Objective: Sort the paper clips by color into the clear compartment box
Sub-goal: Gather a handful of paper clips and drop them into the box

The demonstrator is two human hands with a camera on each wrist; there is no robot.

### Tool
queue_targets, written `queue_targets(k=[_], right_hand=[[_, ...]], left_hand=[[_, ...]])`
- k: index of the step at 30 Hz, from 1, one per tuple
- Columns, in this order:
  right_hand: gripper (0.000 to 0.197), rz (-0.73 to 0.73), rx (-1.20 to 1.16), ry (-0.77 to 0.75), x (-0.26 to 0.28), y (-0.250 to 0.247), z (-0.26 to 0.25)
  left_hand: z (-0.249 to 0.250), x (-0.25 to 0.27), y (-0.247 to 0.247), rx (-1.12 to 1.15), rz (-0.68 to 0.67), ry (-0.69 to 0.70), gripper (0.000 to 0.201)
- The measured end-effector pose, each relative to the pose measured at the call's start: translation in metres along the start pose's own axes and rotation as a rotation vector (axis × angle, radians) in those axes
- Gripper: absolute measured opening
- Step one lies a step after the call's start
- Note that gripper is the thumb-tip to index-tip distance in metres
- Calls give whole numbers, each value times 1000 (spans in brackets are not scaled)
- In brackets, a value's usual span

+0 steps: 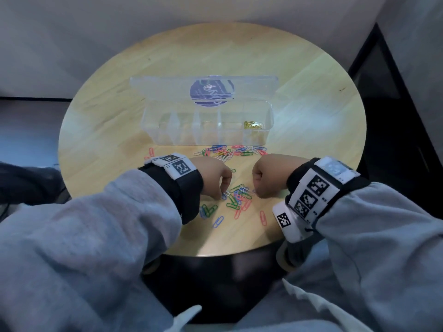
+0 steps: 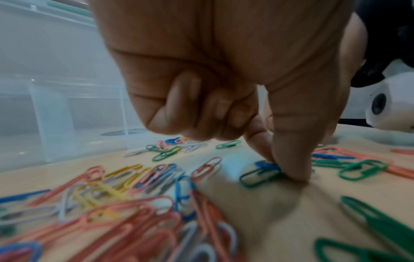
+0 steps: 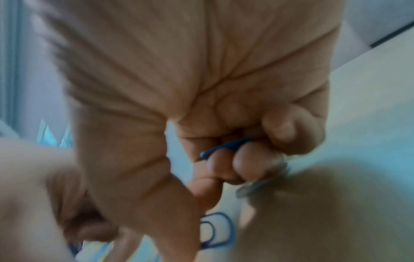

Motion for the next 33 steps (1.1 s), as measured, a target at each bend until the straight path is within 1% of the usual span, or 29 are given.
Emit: queue_targets(k=[2,4,7,9,11,14,18,20,22,24,25,27,30,33], right_hand=[[10,20,-101,-27,5,-9,5],[15,41,-244,-55,9,-22,12],[22,58,-621,-99,11,-34,24],[22,92,-815,-108,12,-38,29],[22,121,-922,-97,11,-39,32],[26,145,-997,-31,8,-39,34],[28,206,-982,81,1,-39,36],[22,213,-871,112,-1,-38,37],[13,217,-648,126,-2,-37,37],[14,274,-459,101,-3,-34,37],[16,304,-407,87,-5,-33,36],[23,318,-341,78,-8,-30,33],[31,291,-268,111,-14,-27,31],[28,303,-245,126,-17,-28,28]], left_hand=[[-1,-1,0,-5,-3,6,9],[-2,0,0,-8,-5,2,7],[-4,0,1,-4,-4,-9,6],[-4,0,1,-4,1,-9,7],[-4,0,2,0,0,-10,7],[-3,0,0,6,-7,-13,7],[-6,1,0,56,-30,-21,8],[-9,2,-1,163,-36,-38,10],[-14,4,-4,295,-13,-54,11],[-18,5,-8,449,-19,-66,15],[-19,6,-11,561,-36,-70,18],[-22,7,-15,799,-48,-86,26],[-27,8,-21,1041,-14,-126,31],[-32,9,-24,1210,15,-138,33]])
Point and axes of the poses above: each hand's wrist, its own x-axis away from the middle knuckle, its own y-axis out of the palm, z = x × y, the point moved 1 cm from there along -x, towards the middle knuckle, and after that the axes turned 6 degrees about -x, right-handed, at the moved point
